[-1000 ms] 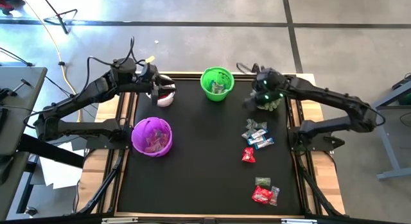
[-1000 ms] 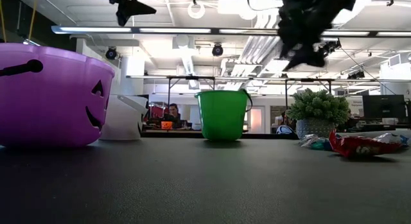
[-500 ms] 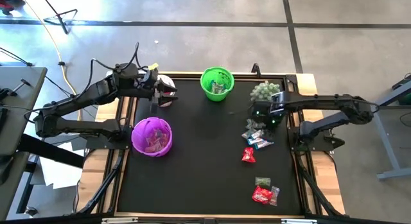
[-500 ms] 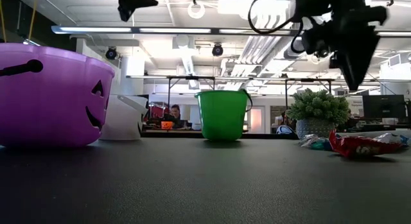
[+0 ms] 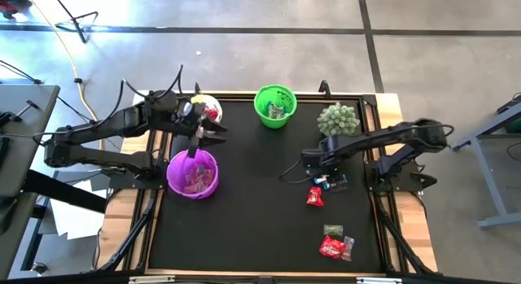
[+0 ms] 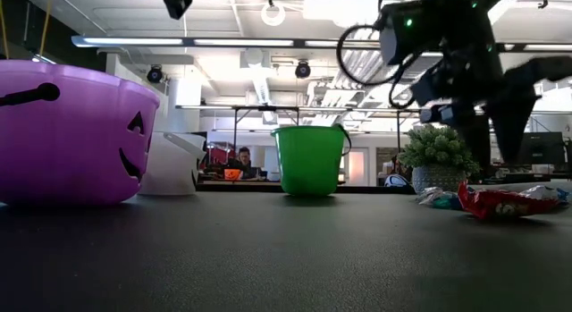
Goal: Sort candy
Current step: Put the white chocolate into the green bucket
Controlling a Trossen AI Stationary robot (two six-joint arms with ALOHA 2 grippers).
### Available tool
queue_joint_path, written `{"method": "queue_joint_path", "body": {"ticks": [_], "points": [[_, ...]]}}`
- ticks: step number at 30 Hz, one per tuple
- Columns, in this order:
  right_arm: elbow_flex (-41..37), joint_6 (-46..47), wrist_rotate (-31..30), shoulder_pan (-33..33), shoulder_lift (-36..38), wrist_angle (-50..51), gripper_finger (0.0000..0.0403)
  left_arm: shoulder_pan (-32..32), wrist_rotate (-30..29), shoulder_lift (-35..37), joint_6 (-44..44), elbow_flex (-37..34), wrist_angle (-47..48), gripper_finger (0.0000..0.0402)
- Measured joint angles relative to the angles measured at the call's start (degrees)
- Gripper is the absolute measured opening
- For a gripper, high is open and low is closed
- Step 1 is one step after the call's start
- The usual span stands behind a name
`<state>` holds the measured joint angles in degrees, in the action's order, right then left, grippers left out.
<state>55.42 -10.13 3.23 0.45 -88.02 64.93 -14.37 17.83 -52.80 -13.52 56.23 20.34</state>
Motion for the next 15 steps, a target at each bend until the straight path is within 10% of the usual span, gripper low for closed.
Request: {"method": "queue_joint_path", "body": {"ticks": [15], "points": [[0.00, 6.70, 3.51, 1.18, -7.24, 1.98, 0.0151, 3.32, -0.33, 0.00, -2.77, 0.00, 1.79, 0.0186]]}}
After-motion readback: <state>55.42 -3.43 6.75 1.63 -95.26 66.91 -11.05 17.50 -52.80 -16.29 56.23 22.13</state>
